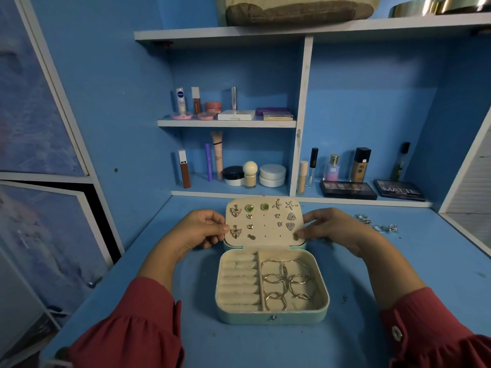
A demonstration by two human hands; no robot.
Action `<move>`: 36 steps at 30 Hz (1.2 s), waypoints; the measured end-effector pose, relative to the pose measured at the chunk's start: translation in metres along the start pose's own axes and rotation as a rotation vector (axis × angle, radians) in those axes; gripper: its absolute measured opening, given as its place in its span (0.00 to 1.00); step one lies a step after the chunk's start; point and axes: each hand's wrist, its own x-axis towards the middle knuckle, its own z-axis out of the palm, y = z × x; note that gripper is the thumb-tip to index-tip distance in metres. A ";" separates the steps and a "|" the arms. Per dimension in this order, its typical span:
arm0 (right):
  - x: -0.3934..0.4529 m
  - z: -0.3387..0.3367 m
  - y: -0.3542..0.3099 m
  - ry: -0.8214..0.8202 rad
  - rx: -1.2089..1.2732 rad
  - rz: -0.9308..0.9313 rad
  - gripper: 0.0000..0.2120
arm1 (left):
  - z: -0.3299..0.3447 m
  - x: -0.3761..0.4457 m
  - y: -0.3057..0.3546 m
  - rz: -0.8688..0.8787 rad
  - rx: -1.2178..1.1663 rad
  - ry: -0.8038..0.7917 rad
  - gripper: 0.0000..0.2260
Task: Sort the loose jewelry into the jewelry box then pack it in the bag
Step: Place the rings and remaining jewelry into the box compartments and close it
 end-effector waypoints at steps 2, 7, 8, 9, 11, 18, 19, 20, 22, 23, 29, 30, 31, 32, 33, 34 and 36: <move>-0.001 -0.001 -0.001 0.035 0.043 0.020 0.13 | 0.001 0.001 -0.001 -0.004 0.013 0.016 0.02; -0.004 0.003 -0.005 0.098 0.095 0.061 0.13 | 0.003 0.005 -0.004 -0.030 0.083 0.028 0.03; -0.004 0.004 -0.005 0.120 0.086 0.065 0.13 | 0.003 0.006 -0.004 -0.031 0.086 0.030 0.04; -0.003 0.005 -0.004 0.141 0.080 0.068 0.14 | 0.004 0.006 -0.005 -0.029 0.086 0.030 0.06; -0.001 0.005 -0.003 0.169 0.065 0.074 0.15 | 0.003 0.006 -0.005 -0.024 0.083 0.020 0.10; -0.004 0.008 -0.006 0.119 -0.015 0.110 0.14 | 0.005 0.002 -0.001 -0.014 0.122 -0.048 0.20; -0.004 0.009 -0.007 0.113 -0.018 0.114 0.14 | 0.006 0.001 -0.001 -0.015 0.139 -0.044 0.19; -0.004 0.010 -0.008 0.112 -0.020 0.116 0.14 | 0.007 0.001 0.000 -0.016 0.153 -0.040 0.18; -0.003 0.011 -0.009 0.123 -0.016 0.118 0.14 | 0.008 0.002 0.000 -0.021 0.166 -0.033 0.18; -0.002 0.012 -0.009 0.129 -0.015 0.120 0.14 | 0.008 0.002 0.000 -0.025 0.169 -0.027 0.18; -0.004 0.012 -0.008 0.115 -0.014 0.130 0.12 | 0.008 0.004 -0.001 -0.021 0.198 -0.025 0.18; -0.004 0.012 -0.008 0.113 -0.008 0.130 0.12 | 0.008 0.003 -0.001 -0.020 0.198 -0.024 0.19; -0.004 0.011 -0.008 0.115 -0.003 0.129 0.12 | 0.008 0.003 -0.001 -0.021 0.198 -0.020 0.19; -0.003 0.012 -0.008 0.122 0.001 0.126 0.11 | 0.008 0.003 -0.001 -0.022 0.201 -0.013 0.19; -0.003 0.012 -0.007 0.134 0.007 0.122 0.11 | 0.009 0.003 -0.001 -0.022 0.205 -0.003 0.18; -0.002 0.013 -0.007 0.150 0.016 0.118 0.11 | 0.010 0.004 -0.001 -0.017 0.207 0.007 0.17; -0.001 0.013 -0.005 0.192 0.044 0.110 0.10 | 0.013 0.007 -0.002 0.001 0.206 0.028 0.15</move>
